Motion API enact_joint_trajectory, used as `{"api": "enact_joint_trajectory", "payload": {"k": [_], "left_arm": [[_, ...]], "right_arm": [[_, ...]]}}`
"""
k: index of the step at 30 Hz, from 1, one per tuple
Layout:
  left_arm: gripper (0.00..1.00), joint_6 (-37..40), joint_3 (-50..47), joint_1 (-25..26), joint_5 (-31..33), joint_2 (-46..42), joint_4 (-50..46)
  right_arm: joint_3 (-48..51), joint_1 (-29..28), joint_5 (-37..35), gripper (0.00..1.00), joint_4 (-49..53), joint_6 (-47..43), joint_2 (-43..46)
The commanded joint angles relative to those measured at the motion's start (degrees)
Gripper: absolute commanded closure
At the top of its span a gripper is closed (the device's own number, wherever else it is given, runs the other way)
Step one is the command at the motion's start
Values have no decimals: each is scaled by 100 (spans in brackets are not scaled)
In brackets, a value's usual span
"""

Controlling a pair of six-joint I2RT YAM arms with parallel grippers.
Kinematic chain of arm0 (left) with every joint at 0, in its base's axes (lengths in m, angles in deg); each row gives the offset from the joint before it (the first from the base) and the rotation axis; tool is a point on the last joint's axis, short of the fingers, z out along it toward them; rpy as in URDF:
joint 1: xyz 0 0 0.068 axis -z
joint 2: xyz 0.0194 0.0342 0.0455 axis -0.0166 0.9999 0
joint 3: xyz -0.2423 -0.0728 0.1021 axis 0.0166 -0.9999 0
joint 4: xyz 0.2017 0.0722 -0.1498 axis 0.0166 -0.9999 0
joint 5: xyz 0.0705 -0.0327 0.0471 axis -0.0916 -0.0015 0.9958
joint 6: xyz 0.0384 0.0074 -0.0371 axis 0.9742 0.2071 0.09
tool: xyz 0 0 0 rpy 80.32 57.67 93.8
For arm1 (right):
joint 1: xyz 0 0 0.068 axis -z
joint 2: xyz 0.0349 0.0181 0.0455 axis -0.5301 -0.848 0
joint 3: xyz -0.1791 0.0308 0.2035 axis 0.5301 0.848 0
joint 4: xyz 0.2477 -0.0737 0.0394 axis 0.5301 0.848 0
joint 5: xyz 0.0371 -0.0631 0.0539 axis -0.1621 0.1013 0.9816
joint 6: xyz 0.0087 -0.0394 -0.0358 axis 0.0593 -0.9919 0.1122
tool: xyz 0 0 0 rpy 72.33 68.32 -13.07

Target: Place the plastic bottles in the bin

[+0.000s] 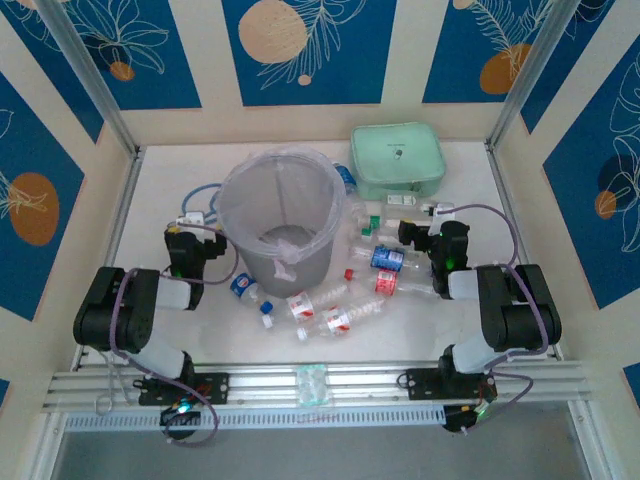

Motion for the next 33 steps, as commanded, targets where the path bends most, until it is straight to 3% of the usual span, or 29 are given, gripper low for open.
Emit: {"api": "enact_joint_trajectory", "payload": {"k": [1, 30, 33], "left_arm": [[1, 32, 7, 37, -66, 26, 125], [1, 19, 30, 37, -78, 27, 84], [1, 18, 0, 37, -12, -288, -126]], "right_arm": [[-22, 18, -60, 1, -83, 14, 14], [-48, 93, 80, 1, -23, 51, 13], [-41, 71, -148, 1, 46, 134, 139]]}}
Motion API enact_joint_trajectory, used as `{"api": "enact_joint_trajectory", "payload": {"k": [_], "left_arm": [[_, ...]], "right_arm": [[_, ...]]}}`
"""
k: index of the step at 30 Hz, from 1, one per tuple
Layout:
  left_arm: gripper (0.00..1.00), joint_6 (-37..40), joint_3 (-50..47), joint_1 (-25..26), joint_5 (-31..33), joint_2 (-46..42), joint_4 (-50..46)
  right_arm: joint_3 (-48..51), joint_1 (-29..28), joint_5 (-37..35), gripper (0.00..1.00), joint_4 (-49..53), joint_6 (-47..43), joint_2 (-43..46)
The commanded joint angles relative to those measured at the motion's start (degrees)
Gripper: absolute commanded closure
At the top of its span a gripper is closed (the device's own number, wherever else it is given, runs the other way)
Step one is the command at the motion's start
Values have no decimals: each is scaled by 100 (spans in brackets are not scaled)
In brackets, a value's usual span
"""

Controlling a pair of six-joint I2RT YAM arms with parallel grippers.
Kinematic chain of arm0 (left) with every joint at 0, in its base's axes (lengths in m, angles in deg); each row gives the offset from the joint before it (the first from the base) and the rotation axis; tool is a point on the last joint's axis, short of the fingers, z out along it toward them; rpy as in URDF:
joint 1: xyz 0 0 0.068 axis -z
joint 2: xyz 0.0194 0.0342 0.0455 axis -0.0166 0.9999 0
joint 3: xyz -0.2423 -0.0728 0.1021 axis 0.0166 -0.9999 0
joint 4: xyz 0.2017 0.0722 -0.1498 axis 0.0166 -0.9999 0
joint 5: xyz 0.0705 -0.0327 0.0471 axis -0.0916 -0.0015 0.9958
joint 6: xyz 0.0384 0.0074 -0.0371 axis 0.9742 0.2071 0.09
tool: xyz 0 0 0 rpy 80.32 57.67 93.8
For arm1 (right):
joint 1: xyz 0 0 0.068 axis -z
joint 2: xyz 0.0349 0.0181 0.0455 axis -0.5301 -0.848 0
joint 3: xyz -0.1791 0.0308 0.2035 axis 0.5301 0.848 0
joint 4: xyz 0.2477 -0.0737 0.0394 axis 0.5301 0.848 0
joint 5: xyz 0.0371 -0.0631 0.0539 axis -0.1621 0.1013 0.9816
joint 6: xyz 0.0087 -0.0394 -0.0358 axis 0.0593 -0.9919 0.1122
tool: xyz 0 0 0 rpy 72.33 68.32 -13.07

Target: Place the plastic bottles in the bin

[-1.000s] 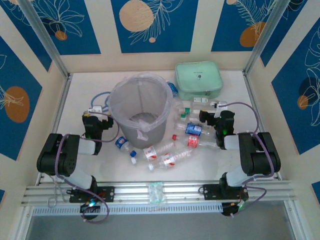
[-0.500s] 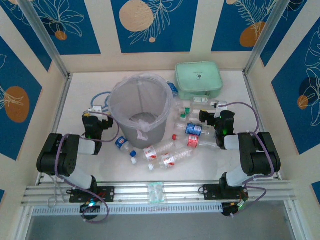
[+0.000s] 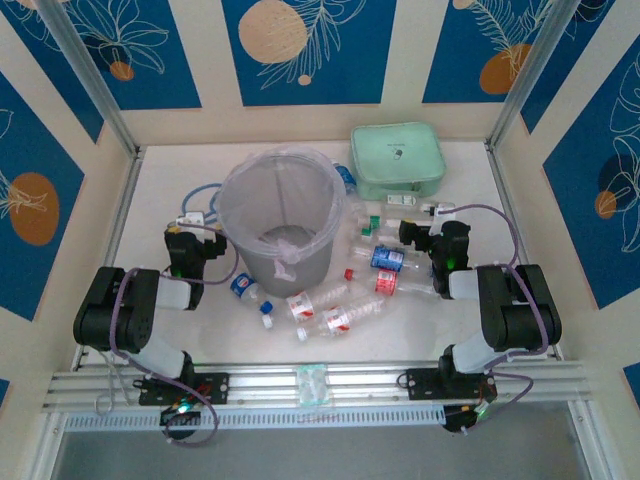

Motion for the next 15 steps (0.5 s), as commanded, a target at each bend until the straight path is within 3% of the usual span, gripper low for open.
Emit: {"api": "enact_joint_trajectory", "payload": {"k": [1, 6, 10, 13, 15], "left_arm": [[1, -7, 31, 34, 87, -527, -381], [1, -55, 282, 37, 607, -2150, -1841], [1, -412, 1451, 28, 1378, -3064, -4363], [6, -901, 2527, 19, 1602, -3320, -6141], [9, -1098, 3193, 19, 1288, -3351, -6981]], "right_arm": [[-128, 43, -223, 1, 417, 181, 365], [-1314, 73, -886, 1, 3786, 476, 1632], [-2310, 151, -1332, 1, 6615, 1378, 2101], [-2642, 385, -1450, 1, 7826, 1899, 2309], [-2739, 712, -1384, 1, 8350, 2143, 2407]]}}
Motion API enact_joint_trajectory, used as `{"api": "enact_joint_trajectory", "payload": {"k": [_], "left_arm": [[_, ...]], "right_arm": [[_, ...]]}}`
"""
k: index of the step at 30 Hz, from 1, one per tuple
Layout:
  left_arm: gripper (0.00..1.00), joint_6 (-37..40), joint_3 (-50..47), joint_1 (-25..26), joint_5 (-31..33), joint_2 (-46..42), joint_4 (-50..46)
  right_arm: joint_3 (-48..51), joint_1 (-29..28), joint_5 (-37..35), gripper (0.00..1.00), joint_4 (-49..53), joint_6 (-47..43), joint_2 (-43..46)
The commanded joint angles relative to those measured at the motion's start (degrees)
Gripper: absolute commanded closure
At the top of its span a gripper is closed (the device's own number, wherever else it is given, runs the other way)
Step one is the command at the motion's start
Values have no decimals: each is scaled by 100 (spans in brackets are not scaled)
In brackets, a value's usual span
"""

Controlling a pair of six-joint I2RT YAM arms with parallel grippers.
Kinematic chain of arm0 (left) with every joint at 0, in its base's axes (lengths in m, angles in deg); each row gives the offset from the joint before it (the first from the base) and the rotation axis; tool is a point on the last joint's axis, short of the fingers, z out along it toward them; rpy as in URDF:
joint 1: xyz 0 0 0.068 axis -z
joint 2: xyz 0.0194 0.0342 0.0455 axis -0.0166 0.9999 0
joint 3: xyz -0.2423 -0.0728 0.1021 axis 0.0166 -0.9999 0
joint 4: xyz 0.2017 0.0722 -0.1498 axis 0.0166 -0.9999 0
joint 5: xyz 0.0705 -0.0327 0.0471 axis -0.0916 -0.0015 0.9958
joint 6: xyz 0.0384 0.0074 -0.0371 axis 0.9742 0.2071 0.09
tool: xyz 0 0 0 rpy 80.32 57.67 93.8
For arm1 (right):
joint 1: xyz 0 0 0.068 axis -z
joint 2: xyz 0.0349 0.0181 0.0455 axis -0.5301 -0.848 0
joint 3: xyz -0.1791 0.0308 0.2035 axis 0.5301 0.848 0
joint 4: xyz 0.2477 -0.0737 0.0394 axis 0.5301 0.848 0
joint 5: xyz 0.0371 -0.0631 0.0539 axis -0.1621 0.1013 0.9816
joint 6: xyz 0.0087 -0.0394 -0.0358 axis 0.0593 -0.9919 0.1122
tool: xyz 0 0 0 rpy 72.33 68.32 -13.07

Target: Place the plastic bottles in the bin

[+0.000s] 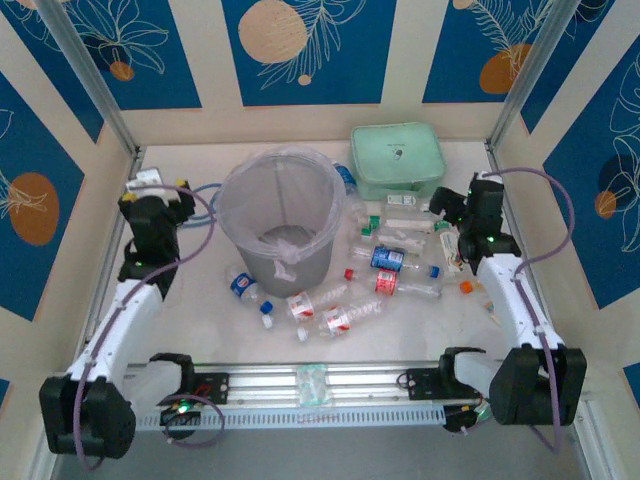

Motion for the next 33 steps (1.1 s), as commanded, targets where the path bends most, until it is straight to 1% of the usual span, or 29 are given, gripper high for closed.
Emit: {"api": "enact_joint_trajectory", "payload": {"k": [1, 4, 5, 7, 10, 13, 16, 20, 25, 28, 30, 33], "left_arm": [[10, -528, 1066, 21, -235, -107, -2360], [17, -813, 1985, 90, -1311, 36, -3102], [18, -881, 2265, 164, -1593, 106, -3290], [21, -925, 2612, 420, -1830, 238, -3550], [23, -777, 2939, 969, -1721, 481, -3914], [26, -690, 3009, 1394, -1652, 688, -4113], [28, -704, 2975, 1670, -1559, 845, -4190], [32, -738, 2949, 1860, -1181, 923, -4333], [38, -899, 2786, 1919, -1229, 969, -4208], [40, -897, 2798, 2035, -997, 1074, -4331], [42, -898, 2778, 2071, -919, 1116, -4355], [45, -944, 2698, 2110, -939, 1155, -4314]], "right_arm": [[-105, 554, -168, 1, 2306, 843, 106], [-53, 1197, -38, 1, 2596, 1073, 206], [35, 1442, 161, 1, 2537, 1163, 226], [166, 1833, 712, 0, 2369, 1281, 190], [352, 2222, 1328, 0, 2024, 1425, -19], [421, 2374, 1479, 1, 1751, 1502, -265], [495, 2494, 1676, 2, 1481, 1546, -500], [595, 2556, 1519, 3, 1373, 1534, -810], [787, 2594, 1518, 3, 1017, 1620, -1212], [807, 2596, 1493, 3, 879, 1655, -1501], [824, 2594, 1399, 6, 836, 1695, -1575], [905, 2594, 1373, 14, 721, 1726, -1515]]}}
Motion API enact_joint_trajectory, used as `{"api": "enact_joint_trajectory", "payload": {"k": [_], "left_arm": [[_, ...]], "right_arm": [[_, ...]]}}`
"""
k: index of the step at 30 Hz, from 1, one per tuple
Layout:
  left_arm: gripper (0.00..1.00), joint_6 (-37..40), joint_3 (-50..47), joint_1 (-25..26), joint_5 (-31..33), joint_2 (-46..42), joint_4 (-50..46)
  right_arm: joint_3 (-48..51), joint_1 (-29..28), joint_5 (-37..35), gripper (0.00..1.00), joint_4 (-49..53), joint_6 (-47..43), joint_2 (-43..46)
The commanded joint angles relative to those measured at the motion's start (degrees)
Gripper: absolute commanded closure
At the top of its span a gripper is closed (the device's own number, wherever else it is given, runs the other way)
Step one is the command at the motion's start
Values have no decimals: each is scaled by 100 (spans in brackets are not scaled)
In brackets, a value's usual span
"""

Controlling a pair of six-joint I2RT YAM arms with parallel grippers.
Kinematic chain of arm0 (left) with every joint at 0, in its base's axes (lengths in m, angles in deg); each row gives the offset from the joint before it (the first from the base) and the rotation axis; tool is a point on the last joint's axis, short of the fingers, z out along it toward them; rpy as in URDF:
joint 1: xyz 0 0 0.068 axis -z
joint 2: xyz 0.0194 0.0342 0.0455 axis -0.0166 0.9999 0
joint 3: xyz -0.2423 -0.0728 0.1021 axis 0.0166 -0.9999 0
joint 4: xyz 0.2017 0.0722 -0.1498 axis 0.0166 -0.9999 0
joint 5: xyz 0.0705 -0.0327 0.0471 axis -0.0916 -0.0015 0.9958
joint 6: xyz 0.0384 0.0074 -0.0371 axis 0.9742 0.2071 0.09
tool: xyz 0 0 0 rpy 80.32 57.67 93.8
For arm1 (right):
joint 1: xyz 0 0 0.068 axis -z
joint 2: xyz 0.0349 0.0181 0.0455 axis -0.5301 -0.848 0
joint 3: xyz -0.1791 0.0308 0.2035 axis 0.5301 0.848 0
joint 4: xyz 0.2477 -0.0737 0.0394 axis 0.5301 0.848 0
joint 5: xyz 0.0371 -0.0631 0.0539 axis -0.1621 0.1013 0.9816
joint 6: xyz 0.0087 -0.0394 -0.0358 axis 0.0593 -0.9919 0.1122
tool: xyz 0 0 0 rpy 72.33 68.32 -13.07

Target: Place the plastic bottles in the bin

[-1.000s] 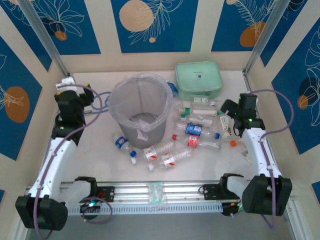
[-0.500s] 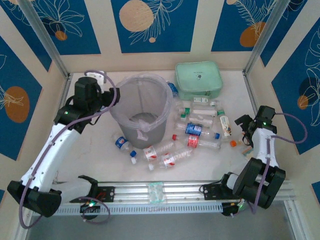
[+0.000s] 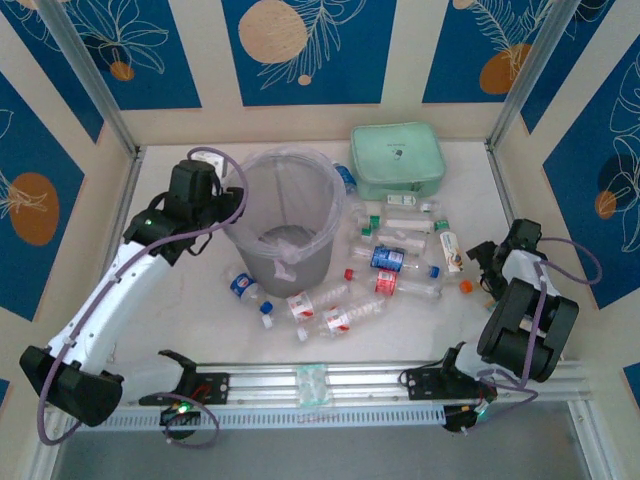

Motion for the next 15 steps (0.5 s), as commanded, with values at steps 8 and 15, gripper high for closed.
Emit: {"api": "enact_joint_trajectory", "payload": {"k": [8, 15], "left_arm": [[49, -155, -211, 139, 146, 111, 88], [49, -166, -298, 176, 156, 63, 155]], "right_arm": [[45, 10, -4, 43, -2, 95, 380], [-253, -2, 363, 66, 493, 99, 1497]]}}
